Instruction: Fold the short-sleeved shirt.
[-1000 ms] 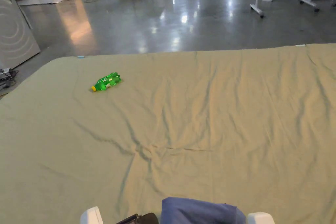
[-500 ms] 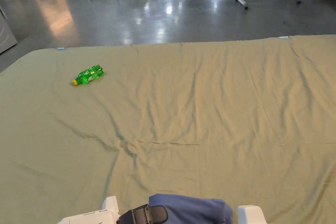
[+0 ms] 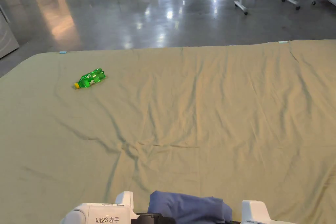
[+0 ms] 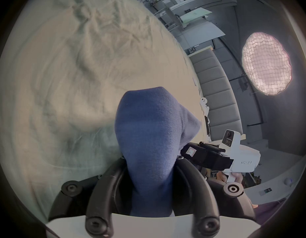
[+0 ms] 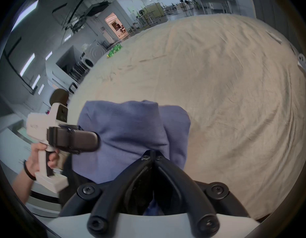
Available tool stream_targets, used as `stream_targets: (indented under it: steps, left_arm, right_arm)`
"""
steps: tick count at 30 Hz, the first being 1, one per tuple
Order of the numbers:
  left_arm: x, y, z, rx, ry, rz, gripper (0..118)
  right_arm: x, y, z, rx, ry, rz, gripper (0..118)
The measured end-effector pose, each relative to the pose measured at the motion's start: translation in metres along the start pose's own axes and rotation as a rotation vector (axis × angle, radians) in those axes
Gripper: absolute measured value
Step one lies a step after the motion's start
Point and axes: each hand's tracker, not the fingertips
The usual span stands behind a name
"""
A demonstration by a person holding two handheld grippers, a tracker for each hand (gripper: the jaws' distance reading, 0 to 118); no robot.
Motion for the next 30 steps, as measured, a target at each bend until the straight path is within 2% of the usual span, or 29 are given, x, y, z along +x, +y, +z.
stream_targets:
  steps: [1,4,6,11,13,15,18,22,23,25,26,28,30]
  left_arm:
    - [0.003,0.002,0.006,0.010,-0.015,0.003,30]
    - [0.010,0.018,0.037,0.019,0.003,-0.030,29]
    - [0.004,0.029,0.073,0.054,0.098,-0.077,29]
    - [-0.043,0.062,0.186,0.115,0.333,-0.022,30]
    - [-0.074,0.076,0.234,0.120,0.454,-0.008,30]
    - [-0.096,0.087,0.267,0.131,0.518,0.042,29]
    - [-0.119,0.099,0.290,0.151,0.615,0.078,30]
    - [-0.134,0.108,0.283,0.135,0.658,0.095,33]
    - [-0.135,0.109,0.282,0.140,0.720,0.094,41]
    - [-0.118,0.108,0.279,0.147,0.854,0.109,78]
    - [-0.113,0.109,0.284,0.160,0.912,0.129,87]
    - [-0.097,0.112,0.300,0.196,0.985,0.101,88]
    - [-0.067,0.106,0.312,0.286,0.977,0.017,88]
  right_arm:
    - [-0.003,0.003,0.007,0.043,0.037,0.017,0]
    - [-0.021,0.012,0.034,0.146,0.058,0.068,0]
    - [-0.028,0.013,0.050,0.183,0.097,0.071,0]
    - [-0.034,0.006,0.057,0.182,0.143,0.031,0]
    - [-0.037,-0.002,0.053,0.174,0.195,0.042,0]
    - [-0.040,-0.008,0.048,0.155,0.236,0.017,0]
    - [-0.036,-0.015,0.035,0.138,0.273,-0.025,0]
    - [-0.038,-0.020,0.025,0.100,0.265,-0.032,0]
    - [-0.038,-0.020,0.026,0.087,0.260,-0.026,0]
    - [-0.038,-0.022,0.032,0.084,0.247,0.011,0]
    - [-0.037,-0.022,0.036,0.088,0.244,0.030,0]
    - [-0.031,-0.022,0.043,0.099,0.232,0.042,0]
    - [-0.023,-0.023,0.048,0.103,0.226,0.033,0]
